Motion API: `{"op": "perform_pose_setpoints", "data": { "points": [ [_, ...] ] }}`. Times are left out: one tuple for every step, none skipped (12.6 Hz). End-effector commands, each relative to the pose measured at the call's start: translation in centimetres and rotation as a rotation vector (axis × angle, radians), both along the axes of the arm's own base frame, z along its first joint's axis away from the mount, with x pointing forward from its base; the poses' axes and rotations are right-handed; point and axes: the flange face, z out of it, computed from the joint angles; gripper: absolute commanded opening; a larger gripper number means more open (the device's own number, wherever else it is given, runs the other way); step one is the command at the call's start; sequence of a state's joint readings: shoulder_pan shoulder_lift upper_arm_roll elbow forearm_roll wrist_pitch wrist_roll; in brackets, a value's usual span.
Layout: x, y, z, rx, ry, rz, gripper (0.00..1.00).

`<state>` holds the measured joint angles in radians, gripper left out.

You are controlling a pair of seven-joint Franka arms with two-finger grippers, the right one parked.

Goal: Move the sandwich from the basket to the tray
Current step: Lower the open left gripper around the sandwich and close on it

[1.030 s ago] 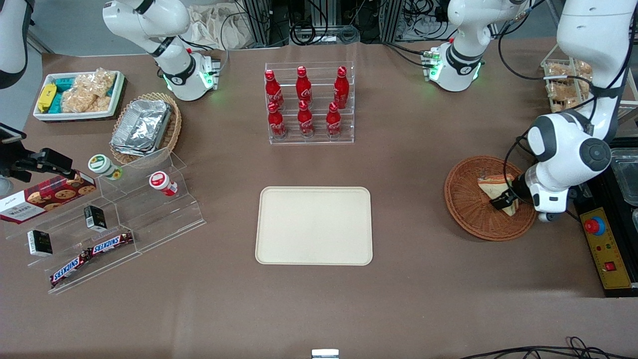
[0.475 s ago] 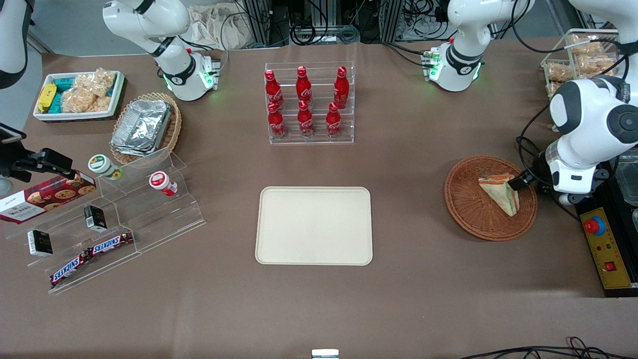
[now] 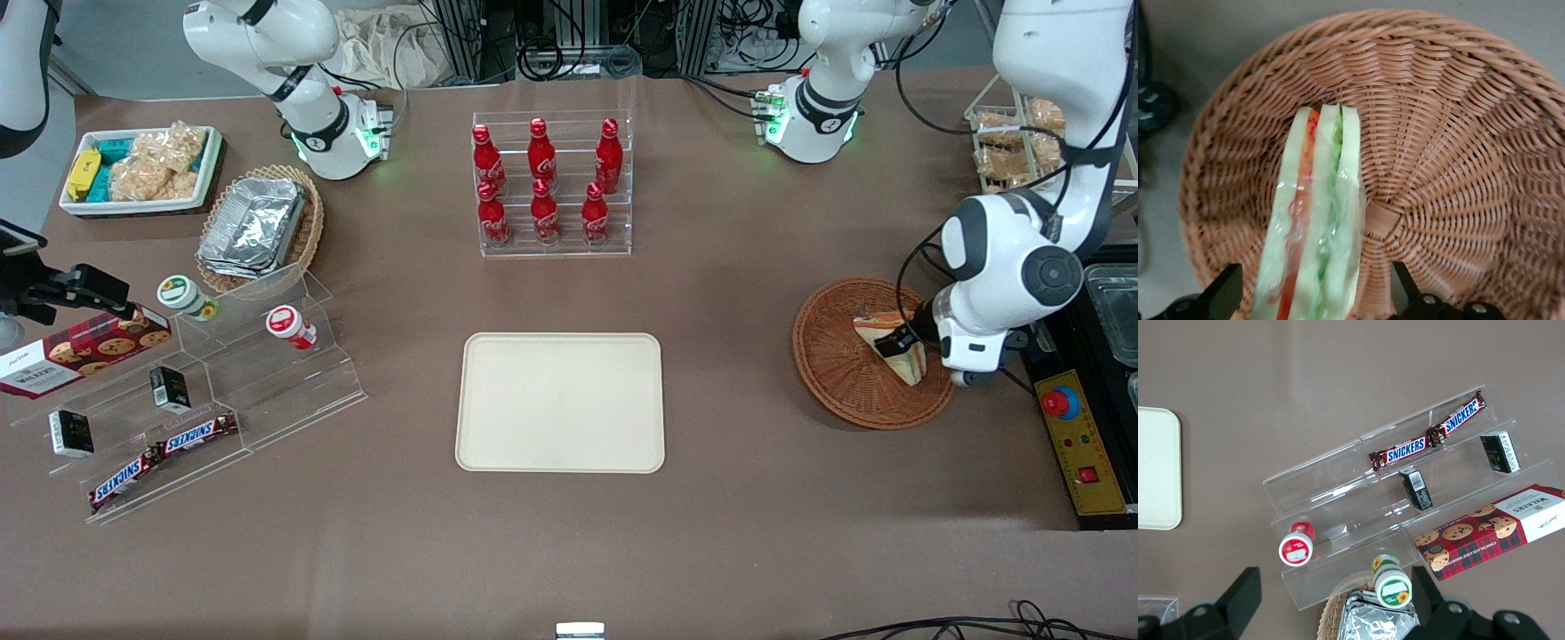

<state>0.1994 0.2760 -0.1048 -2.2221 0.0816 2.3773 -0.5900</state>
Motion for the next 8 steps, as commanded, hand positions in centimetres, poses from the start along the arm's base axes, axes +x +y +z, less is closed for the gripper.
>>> {"op": "perform_pose_setpoints", "data": {
  "points": [
    [0.2,0.0,-1.1,0.012,-0.014,0.022,0.98],
    [0.3,0.0,-1.7,0.011,-0.021,0.042,0.79],
    [0.3,-0.1,-2.3,0.010,-0.017,0.046,0.47],
    [0.3,-0.1,-2.3,0.017,-0.015,0.035,0.15],
    [0.2,0.0,-2.4,0.031,-0.012,0.012,0.00],
    [0.2,0.0,-2.4,0.036,-0.011,0.001,0.00],
    [0.3,0.1,-1.6,0.039,-0.017,-0.006,0.00],
    [0.6,0.0,0.4,0.048,-0.032,-0.001,0.00]
  ]
}}
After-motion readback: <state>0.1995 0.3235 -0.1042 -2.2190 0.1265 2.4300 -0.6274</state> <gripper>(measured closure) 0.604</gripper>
